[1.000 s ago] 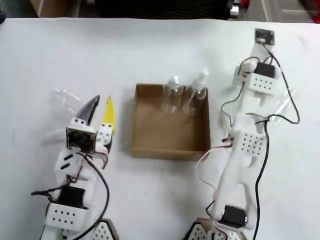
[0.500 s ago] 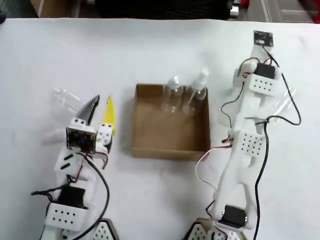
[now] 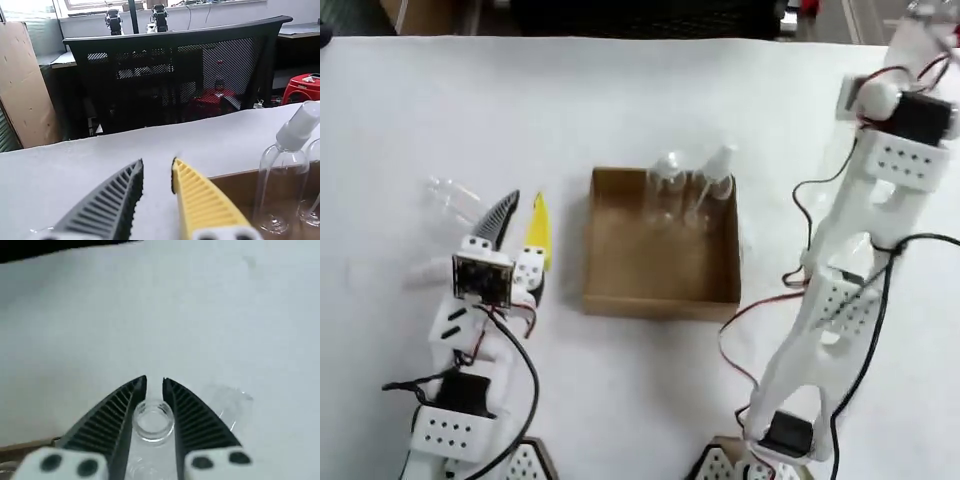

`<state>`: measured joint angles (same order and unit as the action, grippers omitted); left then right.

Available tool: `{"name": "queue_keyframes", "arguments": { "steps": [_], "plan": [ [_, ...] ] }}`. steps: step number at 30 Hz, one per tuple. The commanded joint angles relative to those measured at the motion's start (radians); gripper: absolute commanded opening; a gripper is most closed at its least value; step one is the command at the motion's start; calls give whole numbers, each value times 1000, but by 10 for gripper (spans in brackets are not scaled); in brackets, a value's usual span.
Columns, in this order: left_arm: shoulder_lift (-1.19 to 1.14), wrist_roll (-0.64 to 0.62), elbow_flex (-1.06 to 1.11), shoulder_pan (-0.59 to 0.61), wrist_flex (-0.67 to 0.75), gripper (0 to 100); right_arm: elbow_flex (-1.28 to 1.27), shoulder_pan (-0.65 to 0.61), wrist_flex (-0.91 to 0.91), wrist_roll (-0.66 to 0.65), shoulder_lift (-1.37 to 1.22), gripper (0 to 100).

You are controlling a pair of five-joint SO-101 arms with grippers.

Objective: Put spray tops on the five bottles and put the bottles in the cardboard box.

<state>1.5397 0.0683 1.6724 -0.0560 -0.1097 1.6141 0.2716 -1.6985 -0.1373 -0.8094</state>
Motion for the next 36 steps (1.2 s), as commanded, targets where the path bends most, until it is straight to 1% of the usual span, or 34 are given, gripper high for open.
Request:
{"name": "queue_keyframes", "arguments": {
  "steps": [1, 4, 6, 9, 12, 17, 20, 24, 29, 32, 34, 36],
  "plan": [
    [15, 6, -18, -5, 14, 94, 34, 31, -30, -11, 237, 15],
    [15, 6, -18, -5, 14, 94, 23, 50, -31, -11, 331, 15],
    [15, 6, -18, -5, 14, 94, -28, 53, -31, -11, 401, 15],
    [15, 6, -18, -5, 14, 94, -176, 51, -33, -8, 545, 15],
    [15, 6, -18, -5, 14, 94, -348, 39, -31, -3, 745, 15],
    [15, 6, -18, -5, 14, 94, -661, -64, -27, -11, 1144, 16],
    [15, 6, -20, -8, 14, 94, -872, -196, 10, -3, 1339, 16],
    [15, -3, -48, -48, -2, 94, -1218, -412, 148, -2, 1517, 16],
    [15, 0, -157, -119, -173, 98, -1685, -610, 421, -2, 1712, 16],
    [15, 5, -215, -140, -245, 98, -1949, -671, 627, -2, 1810, 16],
    [15, 5, -267, -145, -301, 98, -2102, -694, 757, -2, 1859, 16],
    [15, 5, -313, -174, -359, 98, -2225, -705, 874, -2, 1899, 16]
  ]
}}
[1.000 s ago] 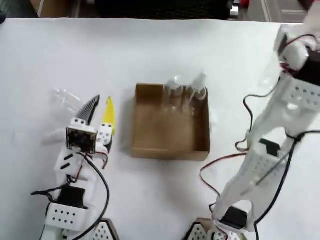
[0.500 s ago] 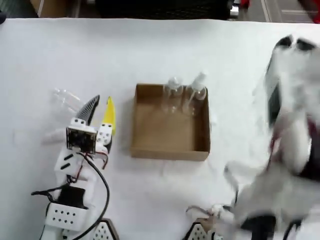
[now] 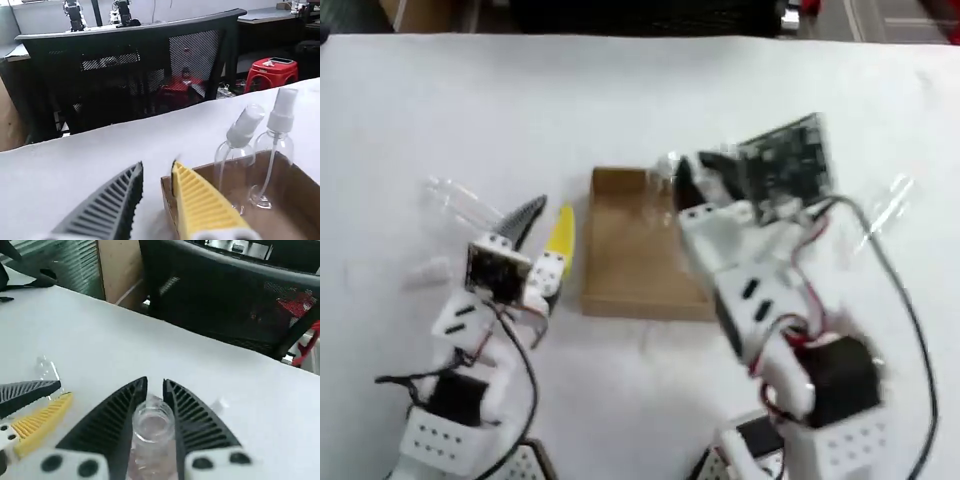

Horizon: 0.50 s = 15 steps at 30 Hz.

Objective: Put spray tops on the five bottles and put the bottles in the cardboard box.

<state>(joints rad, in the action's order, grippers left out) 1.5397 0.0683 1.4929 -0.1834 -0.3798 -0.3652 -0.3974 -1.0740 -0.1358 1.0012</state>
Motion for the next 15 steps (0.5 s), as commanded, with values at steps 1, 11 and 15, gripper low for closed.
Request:
{"name": "queue_keyframes", "arguments": {
  "steps": [1, 11, 15],
  "plan": [
    [15, 5, -147, -70, -110, 99, -296, -44, 302, -3, 104, 16],
    [12, 5, -163, -260, -187, 214, -500, -177, 616, -3, 101, 16],
    [10, 6, -157, -236, -183, 214, -499, -223, 582, 37, 116, 16]
  ]
}}
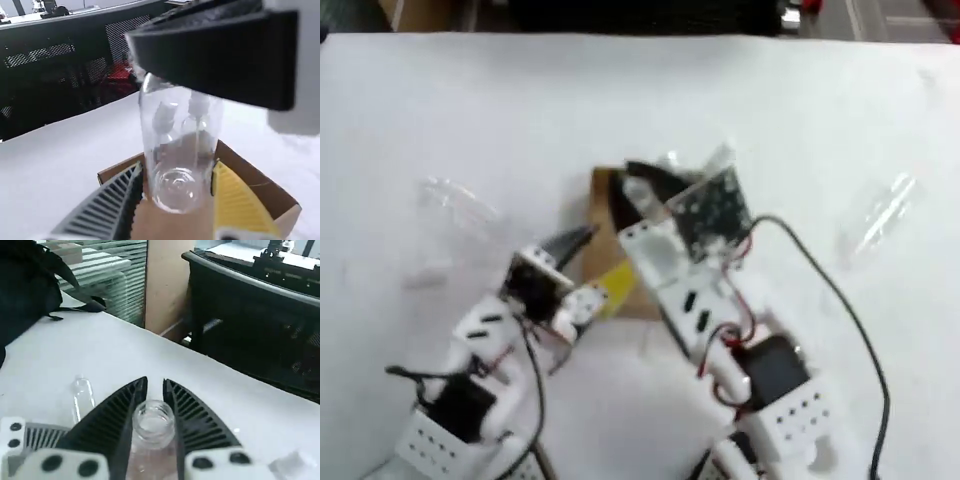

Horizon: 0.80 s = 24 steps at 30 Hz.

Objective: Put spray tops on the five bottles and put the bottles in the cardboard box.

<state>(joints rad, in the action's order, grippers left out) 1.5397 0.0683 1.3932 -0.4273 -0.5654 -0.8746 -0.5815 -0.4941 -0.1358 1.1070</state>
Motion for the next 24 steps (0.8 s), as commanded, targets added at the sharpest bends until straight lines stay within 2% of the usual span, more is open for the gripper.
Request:
{"name": "queue_keyframes", "arguments": {
  "steps": [1, 7, 14, 20, 24],
  "plan": [
    [10, 6, -55, 24, 6, 214, 11, -42, -12, 61, 24, 16],
    [10, 6, -55, 105, 23, 214, 11, -45, -111, 100, 111, 16],
    [10, 5, -44, 97, 32, 214, 11, -39, -114, 94, 133, 15],
    [15, 5, -46, 79, 25, 214, 41, -38, 35, 94, -5, 15],
    [16, 6, -66, 185, 12, 214, 178, 38, 47, 94, -180, 15]
  ]
}}
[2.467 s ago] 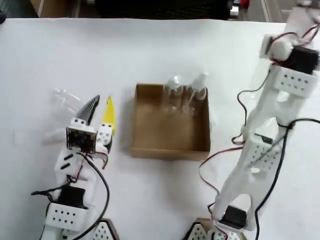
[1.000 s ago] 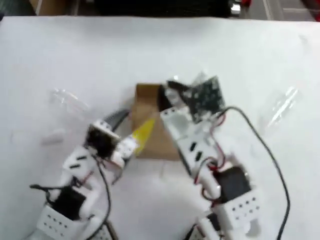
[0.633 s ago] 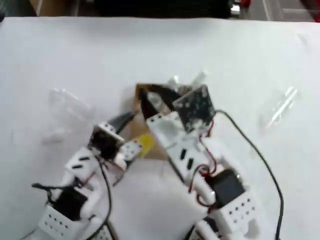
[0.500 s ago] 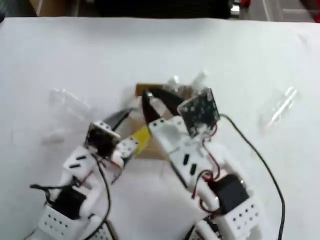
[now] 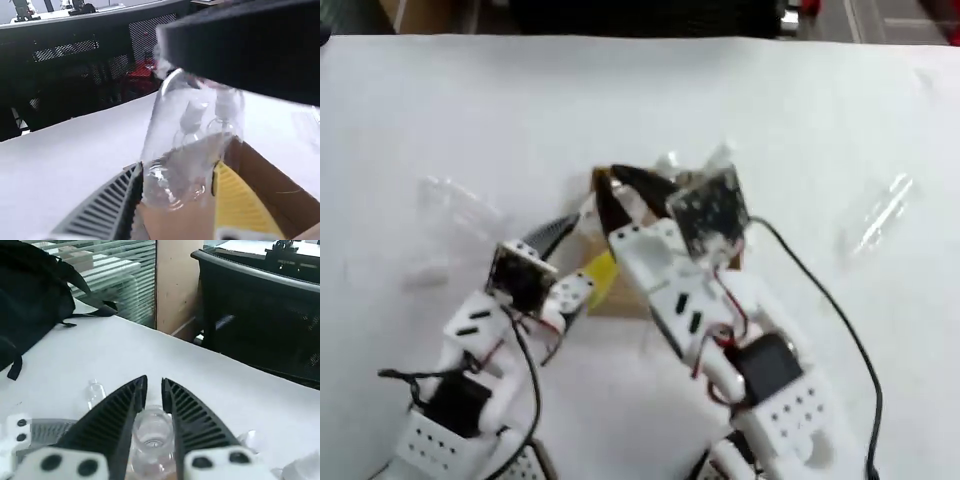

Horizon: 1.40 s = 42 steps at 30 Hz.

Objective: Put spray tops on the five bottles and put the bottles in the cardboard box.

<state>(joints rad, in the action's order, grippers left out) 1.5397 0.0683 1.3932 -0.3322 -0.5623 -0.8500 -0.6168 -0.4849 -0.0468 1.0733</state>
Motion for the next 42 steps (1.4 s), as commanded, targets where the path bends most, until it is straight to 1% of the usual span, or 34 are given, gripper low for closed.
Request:
{"name": "queue_keyframes", "arguments": {
  "steps": [1, 4, 7, 9, 12, 14, 17, 21, 29, 34, 39, 42],
  "plan": [
    [16, 6, -69, 114, 11, 214, 196, 101, 35, 5, -199, 15],
    [16, 6, -83, 203, 11, 214, 333, 165, -50, 12, -366, 15],
    [16, -2, -84, 302, 20, 214, 453, 177, -159, 12, -503, 15],
    [16, -6, -78, 349, 49, 207, 496, 174, -189, 14, -562, 15],
    [15, -75, -51, 421, 98, 142, 494, 173, -131, 14, -627, 16],
    [15, -127, -14, 464, 155, 110, 494, 176, -93, 14, -661, 16],
    [15, -163, 41, 509, 241, 107, 494, 171, -50, 14, -697, 16],
    [15, -164, 83, 510, 290, 106, 493, 174, 53, 15, -768, 16],
    [15, -166, 87, 509, 293, 106, 497, 162, 205, 6, -943, 16],
    [12, -166, 87, 507, 293, 106, 499, 160, 248, 5, -1000, 16],
    [15, -158, 104, 460, 295, 106, 497, 163, 277, 5, -1027, 16],
    [15, -157, 114, 452, 296, 106, 497, 162, 280, 5, -1038, 16]
  ]
}}
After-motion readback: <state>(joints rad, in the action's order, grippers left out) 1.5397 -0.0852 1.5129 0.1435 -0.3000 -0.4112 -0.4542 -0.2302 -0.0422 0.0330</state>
